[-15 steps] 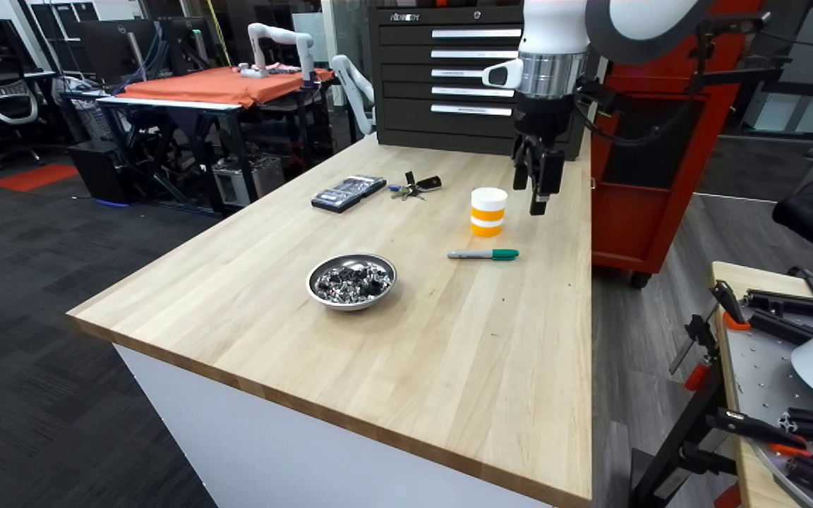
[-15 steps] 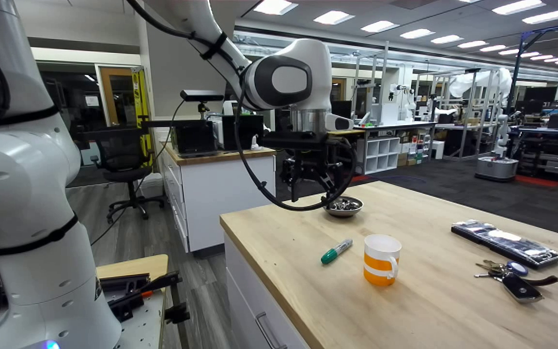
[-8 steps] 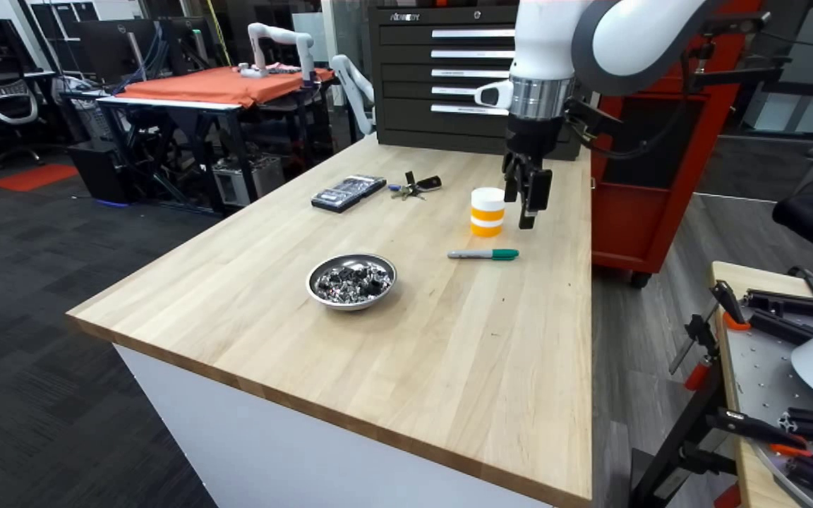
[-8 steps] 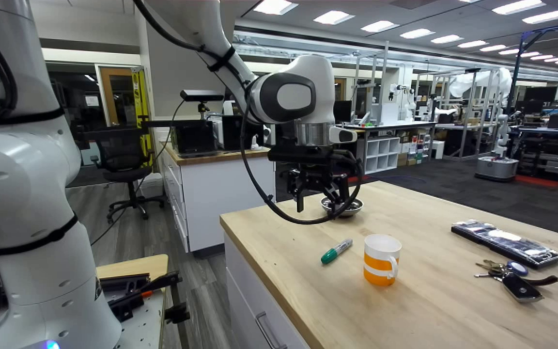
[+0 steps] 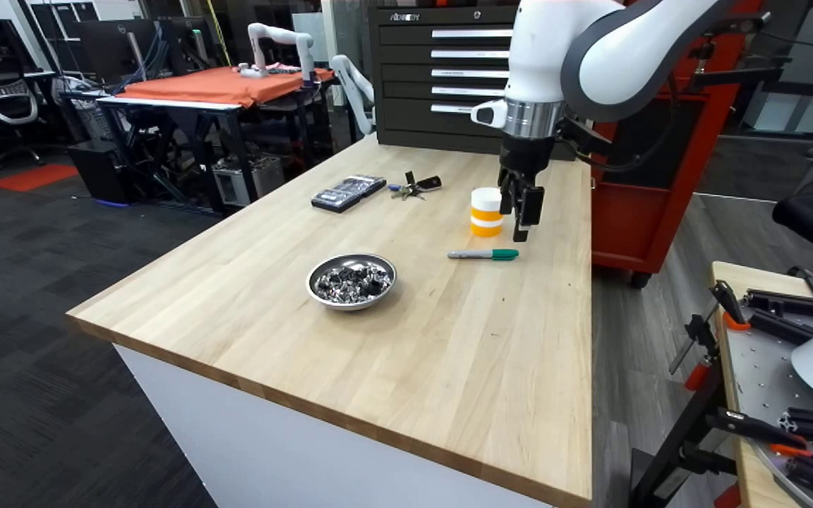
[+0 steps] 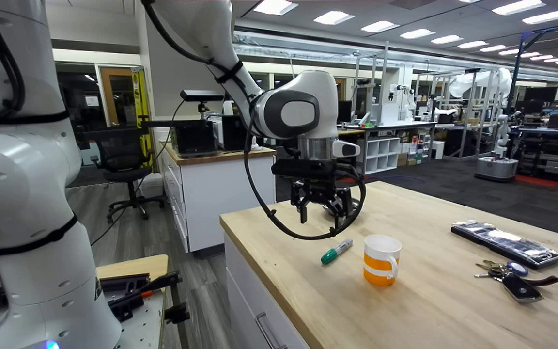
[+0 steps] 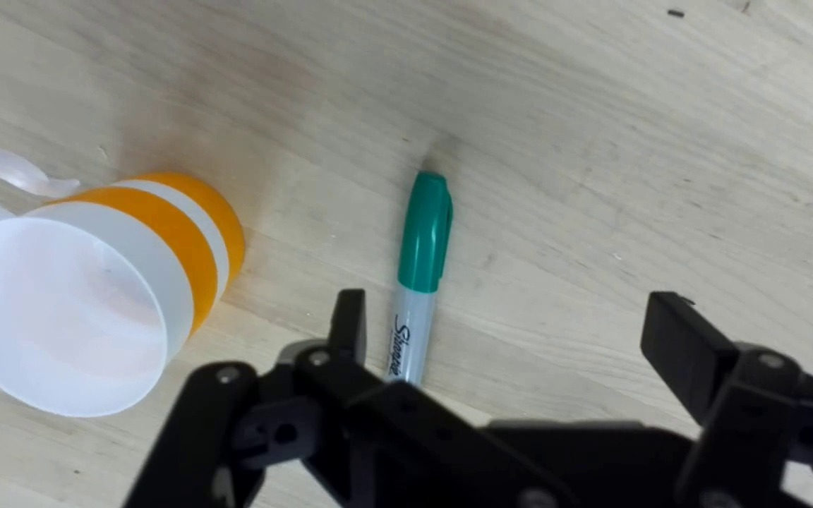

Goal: Put the marker in the mug

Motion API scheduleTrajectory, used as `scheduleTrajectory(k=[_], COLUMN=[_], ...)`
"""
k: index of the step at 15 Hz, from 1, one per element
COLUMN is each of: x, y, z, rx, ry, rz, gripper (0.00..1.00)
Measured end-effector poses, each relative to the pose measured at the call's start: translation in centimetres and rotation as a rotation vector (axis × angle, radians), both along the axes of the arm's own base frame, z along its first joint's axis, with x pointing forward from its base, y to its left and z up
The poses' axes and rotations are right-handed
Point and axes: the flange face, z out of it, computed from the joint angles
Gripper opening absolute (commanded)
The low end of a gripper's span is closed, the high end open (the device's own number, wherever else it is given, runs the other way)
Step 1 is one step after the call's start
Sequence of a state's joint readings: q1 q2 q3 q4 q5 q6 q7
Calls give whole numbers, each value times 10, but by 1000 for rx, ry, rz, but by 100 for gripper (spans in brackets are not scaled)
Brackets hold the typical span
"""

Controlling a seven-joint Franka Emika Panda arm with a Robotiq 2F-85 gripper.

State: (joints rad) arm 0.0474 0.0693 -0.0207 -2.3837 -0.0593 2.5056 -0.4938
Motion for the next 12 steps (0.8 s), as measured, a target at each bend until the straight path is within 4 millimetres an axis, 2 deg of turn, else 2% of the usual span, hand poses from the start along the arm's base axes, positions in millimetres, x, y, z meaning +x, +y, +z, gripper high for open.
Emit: scheduleTrajectory(k=[12], x=[5], y=[-21], z=[-54], rx=[8], ry=[4], rz=[-41], gripper=[100])
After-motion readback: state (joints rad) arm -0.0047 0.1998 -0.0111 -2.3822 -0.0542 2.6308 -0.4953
